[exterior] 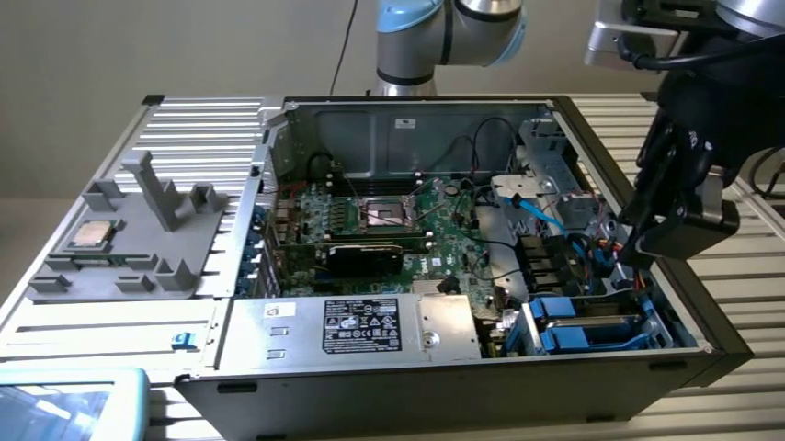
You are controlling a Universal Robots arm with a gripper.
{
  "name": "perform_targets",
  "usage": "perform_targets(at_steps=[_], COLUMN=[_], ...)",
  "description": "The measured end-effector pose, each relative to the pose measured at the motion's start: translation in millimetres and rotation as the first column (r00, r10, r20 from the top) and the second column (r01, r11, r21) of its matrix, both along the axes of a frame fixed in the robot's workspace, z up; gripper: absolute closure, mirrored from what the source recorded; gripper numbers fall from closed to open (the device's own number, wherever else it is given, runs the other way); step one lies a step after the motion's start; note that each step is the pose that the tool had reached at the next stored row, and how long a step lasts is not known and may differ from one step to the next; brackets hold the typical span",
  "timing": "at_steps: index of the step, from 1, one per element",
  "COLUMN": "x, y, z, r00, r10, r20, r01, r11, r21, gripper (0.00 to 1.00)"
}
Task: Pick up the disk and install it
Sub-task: 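Insert the first disk wire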
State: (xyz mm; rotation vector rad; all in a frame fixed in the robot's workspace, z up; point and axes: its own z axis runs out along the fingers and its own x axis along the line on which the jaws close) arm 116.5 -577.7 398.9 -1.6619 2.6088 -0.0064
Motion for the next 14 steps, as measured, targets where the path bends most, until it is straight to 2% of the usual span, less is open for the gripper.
perform_targets(at_steps=[1,3,5,7,12,14], x=[0.0,0.1,-0.1,-0.1,0.0,0.0], y=[-0.5,-1.0,-1.1,-1.1,-1.1,-1.8], z=[-0.4,-1.4,-1.7,-1.8,-2.8,-5.1], r00=[1.0,0.9998,0.9989,0.9966,0.9852,0.9802], r10=[0.005,0.02,0.046,0.081,0.171,0.197], r20=[-0.0008,-0.0056,-0.0093,-0.0096,-0.0096,-0.012], r01=[-0.005,-0.02,-0.046,-0.081,-0.171,-0.197], r11=[1.0,0.9998,0.9989,0.9967,0.9852,0.9803], r21=[0.0028,0.0045,0.0044,0.0044,0.0045,0.0048], gripper=[0.5,0.5,0.5,0.5,0.5,0.5])
